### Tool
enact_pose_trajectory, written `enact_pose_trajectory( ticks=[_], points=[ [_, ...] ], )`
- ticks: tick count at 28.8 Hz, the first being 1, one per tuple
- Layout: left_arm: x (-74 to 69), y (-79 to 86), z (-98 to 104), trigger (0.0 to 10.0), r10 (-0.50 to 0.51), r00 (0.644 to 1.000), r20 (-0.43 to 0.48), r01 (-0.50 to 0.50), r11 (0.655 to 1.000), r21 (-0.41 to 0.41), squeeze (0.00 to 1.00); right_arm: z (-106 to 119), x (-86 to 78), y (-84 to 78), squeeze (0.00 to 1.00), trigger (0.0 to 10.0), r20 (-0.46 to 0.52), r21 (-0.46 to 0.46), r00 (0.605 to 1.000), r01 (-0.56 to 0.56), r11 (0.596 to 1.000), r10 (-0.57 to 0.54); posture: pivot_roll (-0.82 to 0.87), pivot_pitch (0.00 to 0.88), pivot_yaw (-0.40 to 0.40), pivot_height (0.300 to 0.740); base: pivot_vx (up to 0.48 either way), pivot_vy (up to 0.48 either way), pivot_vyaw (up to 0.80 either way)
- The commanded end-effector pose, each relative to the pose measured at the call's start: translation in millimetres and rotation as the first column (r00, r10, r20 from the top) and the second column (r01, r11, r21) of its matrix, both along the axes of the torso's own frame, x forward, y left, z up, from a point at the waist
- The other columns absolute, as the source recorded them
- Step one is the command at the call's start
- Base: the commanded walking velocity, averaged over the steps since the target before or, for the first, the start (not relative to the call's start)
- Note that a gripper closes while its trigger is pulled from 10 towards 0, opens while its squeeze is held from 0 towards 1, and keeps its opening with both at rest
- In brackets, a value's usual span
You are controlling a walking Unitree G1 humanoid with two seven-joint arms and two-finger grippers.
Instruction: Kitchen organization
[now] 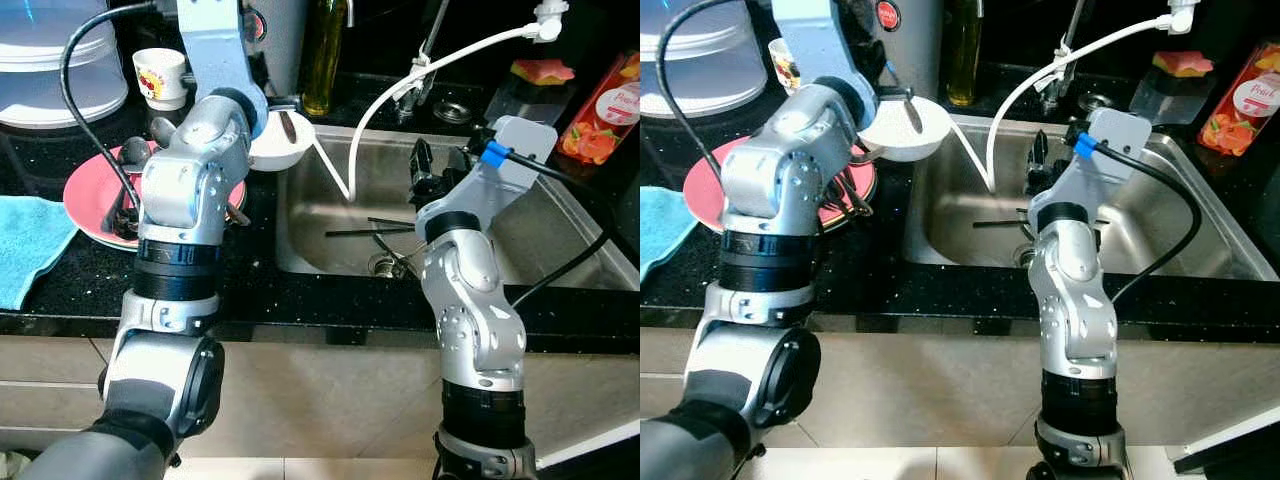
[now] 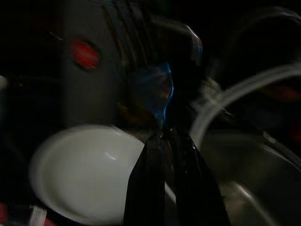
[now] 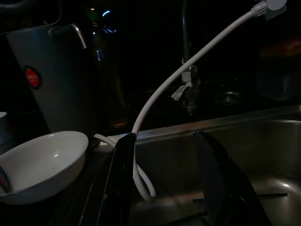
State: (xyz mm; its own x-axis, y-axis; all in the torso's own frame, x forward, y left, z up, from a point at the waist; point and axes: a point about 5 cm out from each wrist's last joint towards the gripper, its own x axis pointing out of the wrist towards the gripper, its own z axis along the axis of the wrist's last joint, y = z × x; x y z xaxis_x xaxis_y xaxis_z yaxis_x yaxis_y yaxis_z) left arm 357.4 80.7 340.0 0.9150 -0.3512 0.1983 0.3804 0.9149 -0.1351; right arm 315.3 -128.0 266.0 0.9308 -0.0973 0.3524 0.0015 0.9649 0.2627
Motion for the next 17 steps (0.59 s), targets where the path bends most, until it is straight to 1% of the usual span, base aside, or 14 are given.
enact_pose_trajectory(
  ticks=[1,2,4,5,8,9,10,11,12,13,14,15,16,17],
  points=[
    [-6.9,-17.9,-15,10.0,-0.149,0.986,-0.075,0.151,0.988,0.028,0.00,1,0.6,0.0,0.00,10.0,0.005,0.001,1.000,-0.004,1.000,0.004,0.17,0.043,-0.078,0.740,0.000,0.000,0.00],
    [-9.9,-22.1,-21,10.0,-0.197,0.975,-0.103,0.202,0.978,0.044,0.00,1,0.7,0.1,0.00,10.0,0.006,0.002,1.000,-0.004,1.000,0.004,0.17,0.043,-0.078,0.740,0.000,0.000,0.00],
    [-12.0,-27.4,-40,10.0,-0.225,0.956,-0.191,0.251,0.960,0.128,0.00,1,0.7,0.3,0.00,10.0,0.007,0.001,1.000,-0.004,1.000,0.004,0.17,0.041,-0.076,0.740,0.000,0.000,0.00],
    [-12.0,-27.4,-40,10.0,-0.225,0.956,-0.191,0.251,0.960,0.128,0.00,1,0.7,0.3,0.00,10.0,0.007,0.001,1.000,-0.004,1.000,0.004,0.17,0.041,-0.076,0.740,0.000,0.000,0.00],
    [-10.4,-25.8,-60,10.0,-0.192,0.939,-0.284,0.258,0.942,0.216,0.00,1,0.4,-0.1,0.00,10.0,0.007,0.000,1.000,-0.003,1.000,0.003,0.17,0.038,-0.074,0.740,0.000,0.000,0.00],
    [-10.5,-25.0,-65,10.0,-0.186,0.936,-0.299,0.264,0.933,0.246,0.05,1,0.3,-0.3,0.00,10.0,0.007,0.000,1.000,-0.002,1.000,0.002,0.17,0.038,-0.074,0.740,0.000,0.000,0.00],
    [-10.8,-24.4,-68,10.0,-0.183,0.933,-0.308,0.269,0.926,0.265,0.05,1,0.2,-0.3,0.00,10.0,0.007,0.000,1.000,-0.001,1.000,0.001,0.17,0.036,-0.073,0.740,0.000,0.000,0.00],
    [-10.8,-24.4,-68,10.0,-0.183,0.933,-0.308,0.269,0.926,0.265,0.05,1,0.2,-0.3,0.00,10.0,0.007,0.000,1.000,-0.001,1.000,0.001,0.17,0.036,-0.073,0.740,0.000,0.000,0.00],
    [-12.0,-24.5,-69,10.0,-0.191,0.930,-0.315,0.282,0.919,0.276,0.52,1,0.1,-0.2,0.00,10.0,0.007,0.000,1.000,-0.001,1.000,0.001,0.17,0.036,-0.073,0.740,0.000,0.000,0.00],
    [-14.5,-25.8,-72,10.0,-0.208,0.924,-0.321,0.305,0.907,0.291,0.87,1,0.1,0.0,0.00,10.0,0.007,0.001,1.000,-0.002,1.000,0.002,0.17,0.037,-0.072,0.740,0.000,0.000,0.00],
    [-14.5,-25.8,-72,10.0,-0.208,0.924,-0.321,0.305,0.907,0.291,0.87,1,0.1,0.0,0.00,10.0,0.007,0.001,1.000,-0.002,1.000,0.002,0.17,0.037,-0.072,0.740,0.000,0.000,0.00],
    [-18.0,-26.8,-73,10.0,-0.225,0.920,-0.322,0.326,0.894,0.307,1.00,1,0.3,0.4,0.00,10.0,0.008,0.002,1.000,-0.003,1.000,0.003,0.17,0.039,-0.070,0.740,0.000,0.000,0.00],
    [-18.0,-26.8,-73,10.0,-0.225,0.920,-0.322,0.326,0.894,0.307,1.00,1,0.3,0.4,0.00,10.0,0.008,0.002,1.000,-0.003,1.000,0.003,0.17,0.039,-0.070,0.740,0.000,0.000,0.00],
    [-17.7,-26.2,-70,10.0,-0.220,0.927,-0.303,0.312,0.903,0.297,1.00,1,0.5,0.5,0.00,10.0,0.008,0.003,1.000,-0.003,1.000,0.003,0.17,0.040,-0.069,0.740,0.000,0.000,0.00]
  ],
)
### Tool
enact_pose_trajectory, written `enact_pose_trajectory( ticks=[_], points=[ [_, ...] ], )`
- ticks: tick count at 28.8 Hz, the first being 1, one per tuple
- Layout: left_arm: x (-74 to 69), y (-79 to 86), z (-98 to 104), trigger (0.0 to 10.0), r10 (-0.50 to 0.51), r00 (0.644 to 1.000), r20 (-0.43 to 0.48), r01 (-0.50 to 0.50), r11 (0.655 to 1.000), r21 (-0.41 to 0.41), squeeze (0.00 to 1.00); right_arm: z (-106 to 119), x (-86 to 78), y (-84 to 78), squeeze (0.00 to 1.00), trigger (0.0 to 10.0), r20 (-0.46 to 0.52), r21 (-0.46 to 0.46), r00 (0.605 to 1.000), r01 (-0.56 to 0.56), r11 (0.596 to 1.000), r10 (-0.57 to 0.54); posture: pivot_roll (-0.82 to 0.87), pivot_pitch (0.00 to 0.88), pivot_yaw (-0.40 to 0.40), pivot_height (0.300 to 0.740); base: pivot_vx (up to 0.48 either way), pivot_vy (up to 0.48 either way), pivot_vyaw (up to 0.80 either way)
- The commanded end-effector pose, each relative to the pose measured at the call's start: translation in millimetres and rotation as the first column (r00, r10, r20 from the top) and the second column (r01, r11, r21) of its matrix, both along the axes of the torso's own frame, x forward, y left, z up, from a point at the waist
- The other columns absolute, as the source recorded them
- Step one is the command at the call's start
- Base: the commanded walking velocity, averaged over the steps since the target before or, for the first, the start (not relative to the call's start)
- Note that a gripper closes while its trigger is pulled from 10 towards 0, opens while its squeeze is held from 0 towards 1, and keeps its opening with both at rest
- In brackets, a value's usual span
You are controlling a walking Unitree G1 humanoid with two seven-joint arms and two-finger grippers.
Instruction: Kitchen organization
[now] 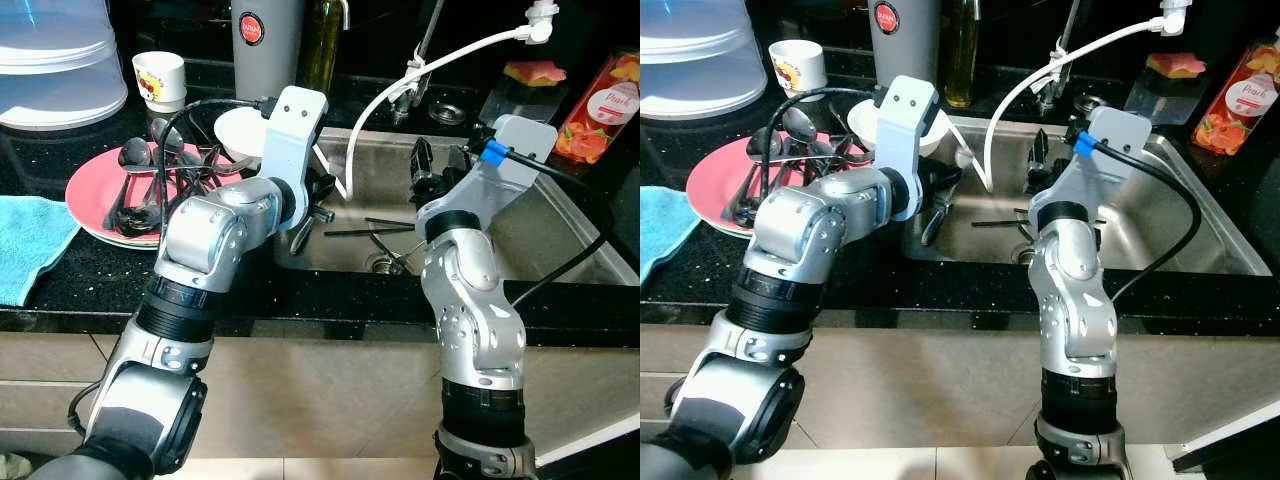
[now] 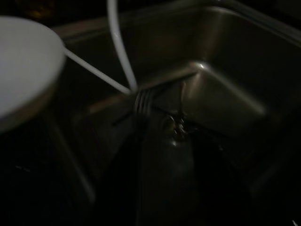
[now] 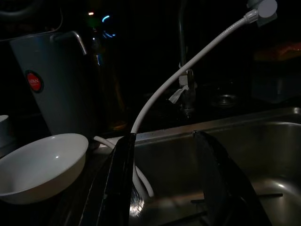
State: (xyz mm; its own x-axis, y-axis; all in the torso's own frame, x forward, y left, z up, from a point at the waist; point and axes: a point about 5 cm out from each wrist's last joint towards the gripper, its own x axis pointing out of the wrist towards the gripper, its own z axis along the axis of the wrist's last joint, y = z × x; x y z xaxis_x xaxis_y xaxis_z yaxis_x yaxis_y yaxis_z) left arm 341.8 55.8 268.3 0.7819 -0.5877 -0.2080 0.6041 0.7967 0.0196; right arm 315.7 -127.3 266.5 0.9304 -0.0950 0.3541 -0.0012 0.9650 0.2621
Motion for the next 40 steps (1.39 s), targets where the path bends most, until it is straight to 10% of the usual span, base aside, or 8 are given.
enact_pose_trajectory(
  ticks=[1,4,5,7,23,31,38,40],
  points=[
    [-2.1,-1.4,2,10.0,-0.007,1.000,0.013,0.007,1.000,0.008,1.00,1,0.1,-0.2,0.00,10.0,0.007,0.004,1.000,-0.001,1.000,0.001,0.17,0.040,-0.069,0.740,0.000,0.000,0.00],
    [1.3,1.1,20,10.0,0.040,0.993,0.110,-0.033,0.997,-0.067,0.93,0,-0.1,-0.7,0.00,10.0,0.005,0.006,1.000,0.002,1.000,-0.002,0.17,0.041,-0.068,0.740,0.000,0.000,0.00],
    [1.9,1.7,25,10.0,0.052,0.989,0.138,-0.042,0.996,-0.075,0.12,0,-0.3,-1.0,0.00,10.0,0.004,0.006,1.000,0.003,1.000,-0.003,0.17,0.046,-0.068,0.740,0.000,0.000,0.00],
    [1.8,2.5,28,10.0,0.067,0.982,0.176,-0.059,0.997,-0.049,0.00,-1,-0.8,-1.8,0.00,10.0,0.001,0.006,1.000,0.005,1.000,-0.005,0.17,0.049,-0.070,0.740,0.000,0.000,0.00],
    [3.1,5.7,32,10.0,0.138,0.957,0.255,-0.167,0.981,0.097,0.00,-11,-1.8,-7.4,0.00,10.0,-0.035,0.002,0.999,0.027,1.000,-0.027,0.18,0.054,-0.069,0.740,0.000,0.000,0.00],
    [-4.2,4.6,39,10.0,-0.015,0.897,0.442,-0.118,0.955,0.271,0.00,-16,0.3,-17.5,0.00,10.0,-0.053,0.000,0.997,0.052,0.999,-0.052,0.19,0.047,-0.080,0.740,0.000,0.000,0.00],
    [-13.2,0.0,53,10.0,-0.057,0.825,0.563,-0.080,0.973,0.217,0.00,-15,0.8,-15.8,0.00,10.0,-0.045,0.002,0.998,0.048,0.999,-0.048,0.19,0.045,-0.080,0.740,0.000,0.000,0.00],
    [-16.9,2.2,72,10.0,0.008,0.791,0.612,-0.062,0.996,0.067,0.00,-14,-0.3,-19.3,0.00,10.0,-0.035,0.001,0.997,0.062,0.998,-0.062,0.19,0.044,-0.073,0.740,0.000,0.000,0.00]
  ],
)
